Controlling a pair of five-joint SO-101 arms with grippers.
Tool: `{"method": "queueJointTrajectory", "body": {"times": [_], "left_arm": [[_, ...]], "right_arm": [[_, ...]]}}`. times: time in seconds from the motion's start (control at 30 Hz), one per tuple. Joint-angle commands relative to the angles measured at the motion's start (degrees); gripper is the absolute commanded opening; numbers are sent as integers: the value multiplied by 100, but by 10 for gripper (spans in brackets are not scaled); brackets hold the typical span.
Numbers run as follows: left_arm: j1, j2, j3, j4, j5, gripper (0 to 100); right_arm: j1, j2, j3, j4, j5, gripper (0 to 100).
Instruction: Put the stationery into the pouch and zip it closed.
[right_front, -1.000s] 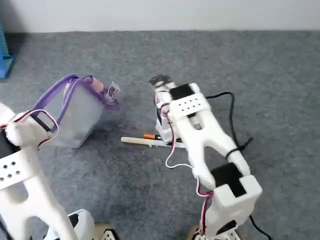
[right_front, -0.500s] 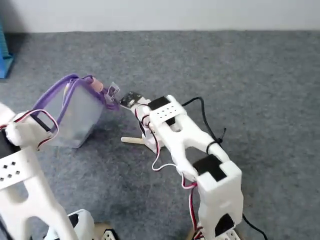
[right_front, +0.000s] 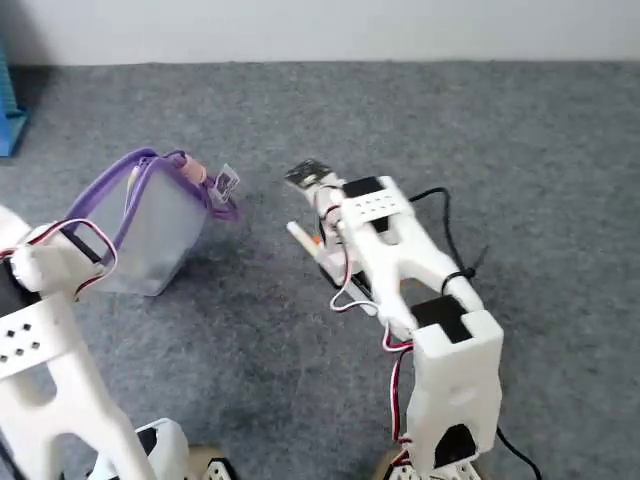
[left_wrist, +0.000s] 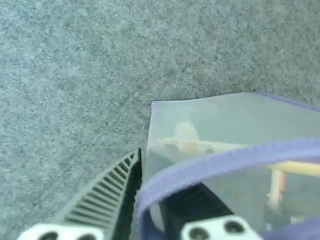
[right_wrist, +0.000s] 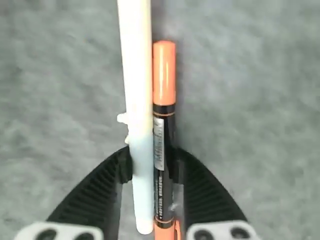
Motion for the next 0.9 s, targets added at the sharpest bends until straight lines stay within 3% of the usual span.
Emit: {"method": "queueJointTrajectory", "body": {"times": [0.0,0.27,0.6,0.87], "left_arm": [[-105,220,-4,88,9,12],[-105,220,-4,88,0,12],[-79,220,-4,88,-185,12],[932,246,-4,79,-158,12]], "right_arm": [[611,22,255,66,26,28],[1253,-567,1125,75,26,28],[1437,-2958,2303,75,-26,28],[1367,-5305,2646,75,-26,28]]}}
